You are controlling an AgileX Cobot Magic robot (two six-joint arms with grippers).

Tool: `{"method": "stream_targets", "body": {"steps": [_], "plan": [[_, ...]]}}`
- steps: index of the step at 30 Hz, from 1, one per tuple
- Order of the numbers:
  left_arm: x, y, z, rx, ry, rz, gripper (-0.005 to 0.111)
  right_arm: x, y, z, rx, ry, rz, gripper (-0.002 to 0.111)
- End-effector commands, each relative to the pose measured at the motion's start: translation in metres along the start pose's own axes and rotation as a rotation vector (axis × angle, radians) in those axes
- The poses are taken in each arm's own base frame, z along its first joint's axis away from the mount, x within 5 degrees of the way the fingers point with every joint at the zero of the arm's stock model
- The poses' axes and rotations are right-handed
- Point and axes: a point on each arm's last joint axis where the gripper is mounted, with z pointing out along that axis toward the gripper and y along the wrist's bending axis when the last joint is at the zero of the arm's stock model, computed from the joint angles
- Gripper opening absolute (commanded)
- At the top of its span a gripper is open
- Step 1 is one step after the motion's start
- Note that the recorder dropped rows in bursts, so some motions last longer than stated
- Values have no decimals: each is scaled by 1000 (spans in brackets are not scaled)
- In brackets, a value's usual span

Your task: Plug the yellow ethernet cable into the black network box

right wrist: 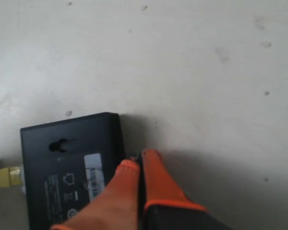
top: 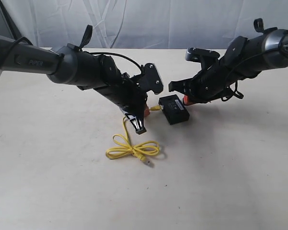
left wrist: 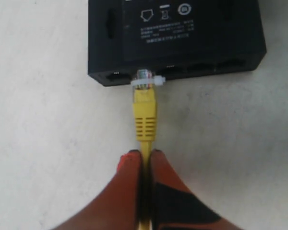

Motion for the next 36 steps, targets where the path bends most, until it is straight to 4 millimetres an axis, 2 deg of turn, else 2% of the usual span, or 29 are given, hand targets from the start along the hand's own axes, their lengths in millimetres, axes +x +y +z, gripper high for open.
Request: {"method": "stream_targets", "body": {"steps": [1, 7, 17, 27, 36], "plan": [[3, -4, 4, 32, 14, -13, 0, 1, 5, 2, -17, 13, -46, -1], [3, -4, 4, 32, 14, -13, 0, 4, 14, 4, -35, 26, -143, -1], [3, -4, 4, 34, 15, -9, 0, 2, 16, 4, -33, -8, -144, -1], [4, -6, 4, 58, 26, 3, 0, 2, 23, 4, -118, -13, -212, -1], [4, -6, 4, 58, 26, 3, 0, -1, 19, 3, -97, -33, -179, -1]]}}
